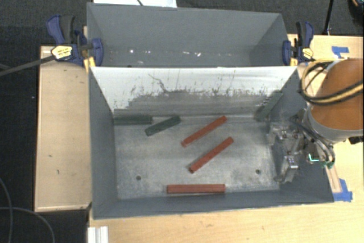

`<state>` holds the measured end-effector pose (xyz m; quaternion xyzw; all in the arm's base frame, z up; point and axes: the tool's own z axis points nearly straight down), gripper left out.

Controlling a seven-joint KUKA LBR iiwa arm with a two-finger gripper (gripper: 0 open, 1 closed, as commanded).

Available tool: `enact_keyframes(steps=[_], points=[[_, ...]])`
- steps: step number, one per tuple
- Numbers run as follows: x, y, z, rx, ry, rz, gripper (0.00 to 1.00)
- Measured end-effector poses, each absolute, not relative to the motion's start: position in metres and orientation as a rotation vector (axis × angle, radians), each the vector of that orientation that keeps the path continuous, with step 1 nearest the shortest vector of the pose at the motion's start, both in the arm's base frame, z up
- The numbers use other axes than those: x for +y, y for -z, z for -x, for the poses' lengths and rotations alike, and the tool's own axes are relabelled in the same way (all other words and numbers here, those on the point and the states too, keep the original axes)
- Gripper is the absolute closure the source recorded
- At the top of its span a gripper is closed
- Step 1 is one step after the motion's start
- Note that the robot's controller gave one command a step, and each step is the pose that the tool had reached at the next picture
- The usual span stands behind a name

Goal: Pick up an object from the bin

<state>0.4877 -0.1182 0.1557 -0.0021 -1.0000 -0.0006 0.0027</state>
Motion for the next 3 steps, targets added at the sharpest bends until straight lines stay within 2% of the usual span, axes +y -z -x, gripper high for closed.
enact_keyframes(steps=[1,2,3], points=[[-0.047,-0.11,-0.531,-3.145,0.007,0.026,0.0],[0.017,-0.07,-0.554,-3.138,0.004,-0.247,0.0],[0.015,-0.072,-0.555,-3.14,-0.001,-0.249,1.0]])
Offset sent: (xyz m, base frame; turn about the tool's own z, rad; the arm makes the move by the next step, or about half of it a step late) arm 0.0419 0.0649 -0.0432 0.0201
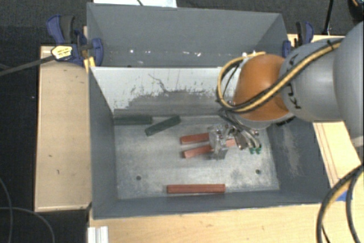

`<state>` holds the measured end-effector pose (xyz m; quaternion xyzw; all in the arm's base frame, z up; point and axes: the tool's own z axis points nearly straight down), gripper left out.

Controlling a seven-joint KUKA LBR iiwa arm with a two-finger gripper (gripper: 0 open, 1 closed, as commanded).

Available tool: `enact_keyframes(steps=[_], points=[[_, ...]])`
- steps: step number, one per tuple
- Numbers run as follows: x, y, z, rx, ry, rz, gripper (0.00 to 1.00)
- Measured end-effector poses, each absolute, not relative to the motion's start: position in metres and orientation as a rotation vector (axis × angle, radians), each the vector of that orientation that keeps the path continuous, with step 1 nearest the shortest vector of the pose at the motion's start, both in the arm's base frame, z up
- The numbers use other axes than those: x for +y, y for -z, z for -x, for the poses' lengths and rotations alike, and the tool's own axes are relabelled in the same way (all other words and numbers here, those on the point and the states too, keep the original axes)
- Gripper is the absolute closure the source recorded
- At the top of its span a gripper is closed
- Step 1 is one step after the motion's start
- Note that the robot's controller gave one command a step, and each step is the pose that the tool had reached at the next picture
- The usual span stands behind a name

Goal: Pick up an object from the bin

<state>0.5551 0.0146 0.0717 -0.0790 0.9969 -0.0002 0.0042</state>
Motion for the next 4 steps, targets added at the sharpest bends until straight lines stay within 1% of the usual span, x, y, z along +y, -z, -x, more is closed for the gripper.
enact_keyframes(steps=[1,2,3,4], points=[[0.013,-0.213,-0.549,3.115,0.001,0.314,1.0],[0.114,-0.157,-0.561,3.081,-0.005,0.621,1.0],[0.111,-0.158,-0.561,3.081,-0.001,0.614,0.0],[0.06,-0.066,-0.57,3.056,0.001,0.751,0.0]])
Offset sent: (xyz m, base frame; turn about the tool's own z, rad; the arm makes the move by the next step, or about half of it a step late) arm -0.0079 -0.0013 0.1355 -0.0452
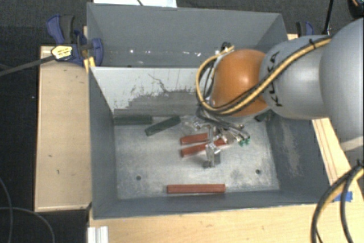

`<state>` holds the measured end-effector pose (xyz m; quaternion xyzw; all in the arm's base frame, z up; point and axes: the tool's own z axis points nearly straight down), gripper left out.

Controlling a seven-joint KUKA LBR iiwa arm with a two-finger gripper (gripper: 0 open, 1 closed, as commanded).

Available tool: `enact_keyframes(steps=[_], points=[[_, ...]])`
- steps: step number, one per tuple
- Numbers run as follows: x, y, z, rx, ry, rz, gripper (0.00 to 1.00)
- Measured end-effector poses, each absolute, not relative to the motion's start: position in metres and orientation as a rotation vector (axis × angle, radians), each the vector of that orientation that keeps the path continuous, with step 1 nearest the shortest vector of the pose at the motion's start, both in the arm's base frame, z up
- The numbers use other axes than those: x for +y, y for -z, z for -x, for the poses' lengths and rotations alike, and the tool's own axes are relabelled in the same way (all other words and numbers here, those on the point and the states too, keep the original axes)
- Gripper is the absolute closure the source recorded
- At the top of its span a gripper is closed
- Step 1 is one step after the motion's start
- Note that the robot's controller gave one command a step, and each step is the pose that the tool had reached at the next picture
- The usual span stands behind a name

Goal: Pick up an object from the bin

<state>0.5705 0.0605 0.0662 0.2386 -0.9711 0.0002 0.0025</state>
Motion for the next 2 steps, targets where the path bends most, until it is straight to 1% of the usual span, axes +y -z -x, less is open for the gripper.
enact_keyframes(steps=[1,2], points=[[0.063,-0.071,-0.572,-3.051,0.0,-0.755,1.0],[0.081,-0.195,-0.58,-3.065,-0.001,-0.736,1.0]])
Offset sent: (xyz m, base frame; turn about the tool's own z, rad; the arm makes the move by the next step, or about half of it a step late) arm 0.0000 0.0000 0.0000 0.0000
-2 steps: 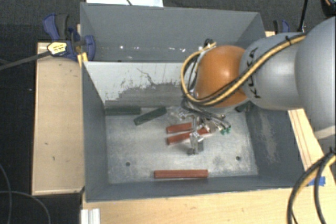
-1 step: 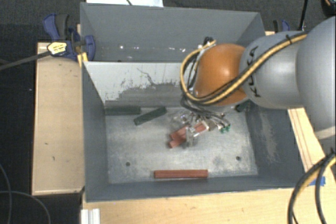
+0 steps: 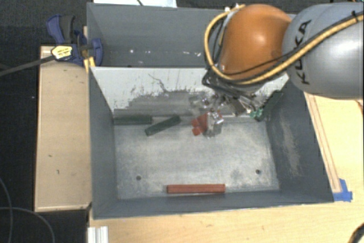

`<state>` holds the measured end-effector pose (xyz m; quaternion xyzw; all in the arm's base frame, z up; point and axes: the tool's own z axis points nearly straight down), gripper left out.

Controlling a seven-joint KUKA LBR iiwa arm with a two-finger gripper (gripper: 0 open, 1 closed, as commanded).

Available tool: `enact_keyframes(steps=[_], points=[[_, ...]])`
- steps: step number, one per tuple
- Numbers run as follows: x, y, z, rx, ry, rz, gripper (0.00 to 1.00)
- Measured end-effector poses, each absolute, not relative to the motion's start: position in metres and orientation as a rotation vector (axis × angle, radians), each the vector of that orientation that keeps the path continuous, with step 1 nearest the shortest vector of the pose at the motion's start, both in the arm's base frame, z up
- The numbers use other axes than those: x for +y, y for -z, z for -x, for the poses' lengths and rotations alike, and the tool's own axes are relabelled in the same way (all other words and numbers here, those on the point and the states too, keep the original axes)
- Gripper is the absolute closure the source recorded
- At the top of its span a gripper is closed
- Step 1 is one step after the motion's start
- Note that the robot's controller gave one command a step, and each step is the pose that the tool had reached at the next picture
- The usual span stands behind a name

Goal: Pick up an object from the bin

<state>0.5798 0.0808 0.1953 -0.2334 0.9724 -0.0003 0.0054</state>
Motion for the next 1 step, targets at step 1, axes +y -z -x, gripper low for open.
enact_keyframes(steps=[1], points=[[0.0978,-0.2315,-0.5874,2.863,0.001,1.275,1.0]])
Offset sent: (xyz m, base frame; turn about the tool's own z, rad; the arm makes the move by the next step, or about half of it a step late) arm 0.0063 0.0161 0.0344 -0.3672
